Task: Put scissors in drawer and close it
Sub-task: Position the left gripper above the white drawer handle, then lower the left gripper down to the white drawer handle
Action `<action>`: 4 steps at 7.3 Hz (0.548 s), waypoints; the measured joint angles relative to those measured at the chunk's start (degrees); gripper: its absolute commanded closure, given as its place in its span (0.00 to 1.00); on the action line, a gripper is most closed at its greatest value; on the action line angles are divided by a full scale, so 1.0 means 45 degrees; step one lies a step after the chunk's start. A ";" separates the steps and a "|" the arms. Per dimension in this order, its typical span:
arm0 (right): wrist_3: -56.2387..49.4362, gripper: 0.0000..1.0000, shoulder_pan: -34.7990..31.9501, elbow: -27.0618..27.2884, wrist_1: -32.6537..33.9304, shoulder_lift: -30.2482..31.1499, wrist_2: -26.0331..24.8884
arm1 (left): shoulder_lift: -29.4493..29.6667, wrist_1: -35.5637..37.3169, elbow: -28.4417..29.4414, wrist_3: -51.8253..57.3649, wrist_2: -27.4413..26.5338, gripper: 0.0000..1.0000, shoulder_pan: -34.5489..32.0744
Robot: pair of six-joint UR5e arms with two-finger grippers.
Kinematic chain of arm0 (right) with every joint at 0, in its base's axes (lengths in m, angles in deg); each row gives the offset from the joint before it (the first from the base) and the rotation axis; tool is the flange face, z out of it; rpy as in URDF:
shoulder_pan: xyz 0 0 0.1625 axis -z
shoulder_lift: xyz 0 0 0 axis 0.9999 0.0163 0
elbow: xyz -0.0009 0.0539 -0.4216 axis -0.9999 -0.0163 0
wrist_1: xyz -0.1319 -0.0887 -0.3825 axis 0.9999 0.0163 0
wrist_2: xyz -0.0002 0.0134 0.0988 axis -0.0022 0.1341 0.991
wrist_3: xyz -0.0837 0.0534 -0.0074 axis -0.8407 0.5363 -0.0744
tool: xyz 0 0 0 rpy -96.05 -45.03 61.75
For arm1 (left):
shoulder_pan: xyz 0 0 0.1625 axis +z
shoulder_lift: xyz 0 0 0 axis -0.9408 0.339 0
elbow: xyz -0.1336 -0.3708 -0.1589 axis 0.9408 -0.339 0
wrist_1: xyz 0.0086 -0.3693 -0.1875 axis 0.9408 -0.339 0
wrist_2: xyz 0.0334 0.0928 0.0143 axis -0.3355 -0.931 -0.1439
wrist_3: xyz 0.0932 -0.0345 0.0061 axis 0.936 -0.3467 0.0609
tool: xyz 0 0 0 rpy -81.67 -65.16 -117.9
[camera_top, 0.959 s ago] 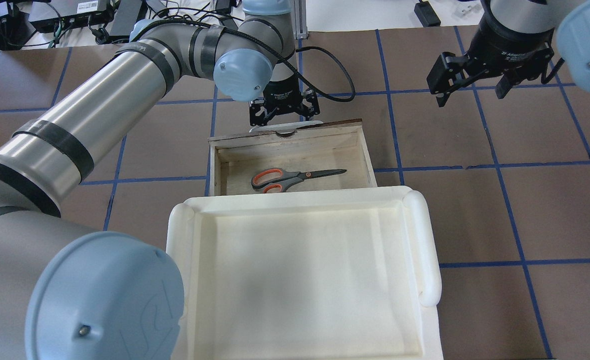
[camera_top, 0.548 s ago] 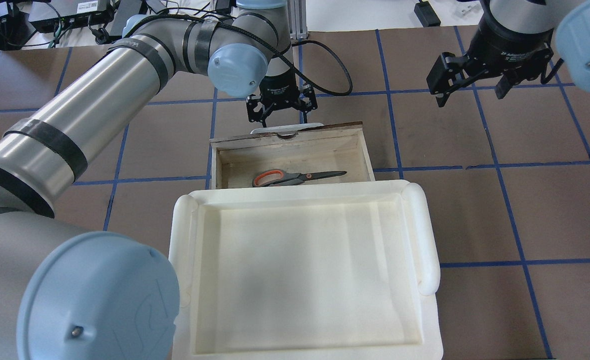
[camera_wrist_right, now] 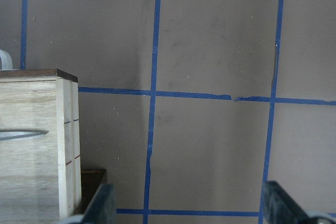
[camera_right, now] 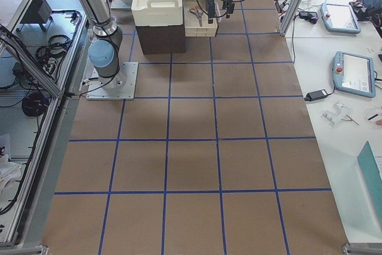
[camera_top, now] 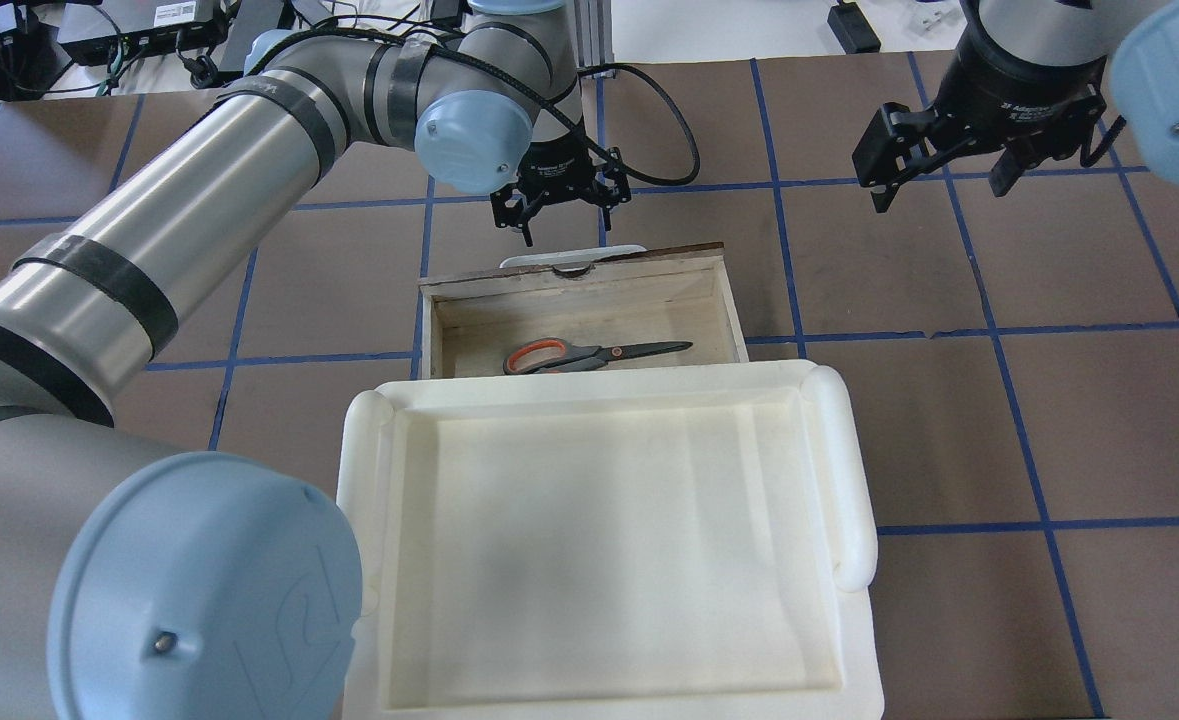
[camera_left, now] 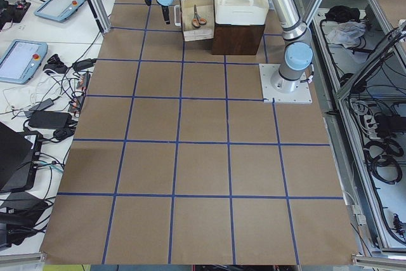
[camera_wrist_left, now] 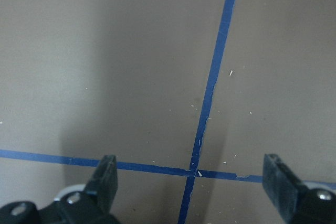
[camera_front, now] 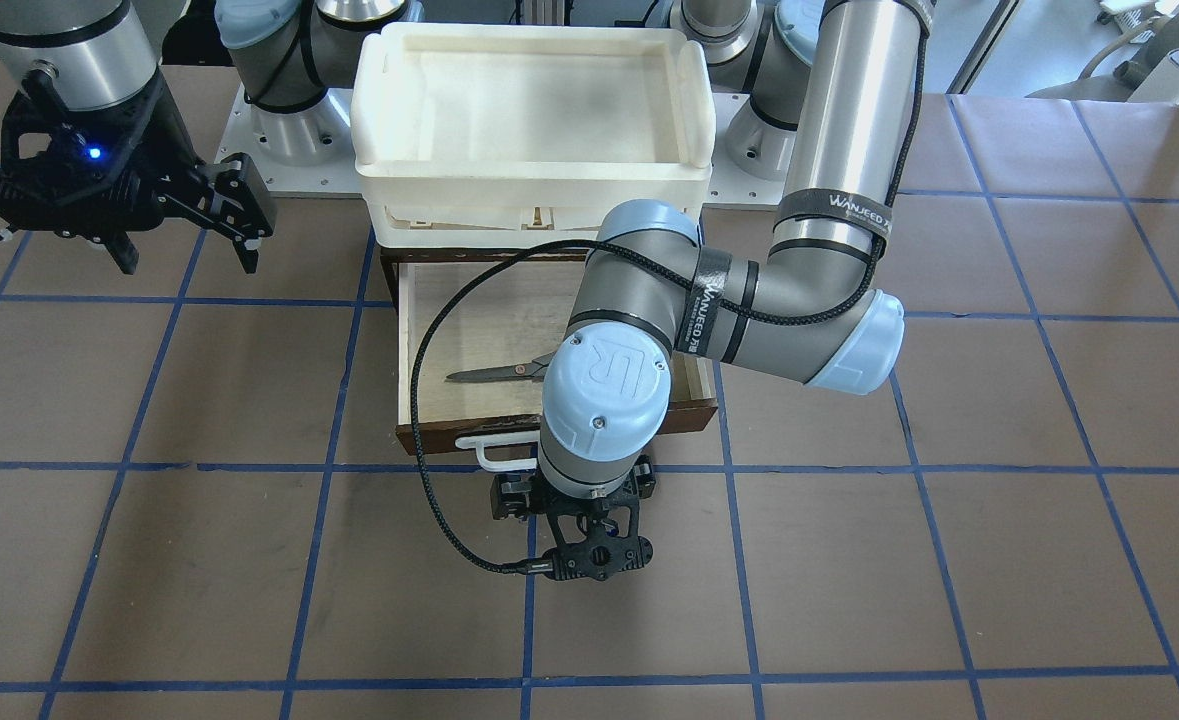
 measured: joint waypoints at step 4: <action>0.0008 0.00 -0.0002 0.0000 -0.0001 0.0001 -0.0003 | -0.0118 -0.0646 -0.0136 0.0018 -0.0003 0.00 -0.0204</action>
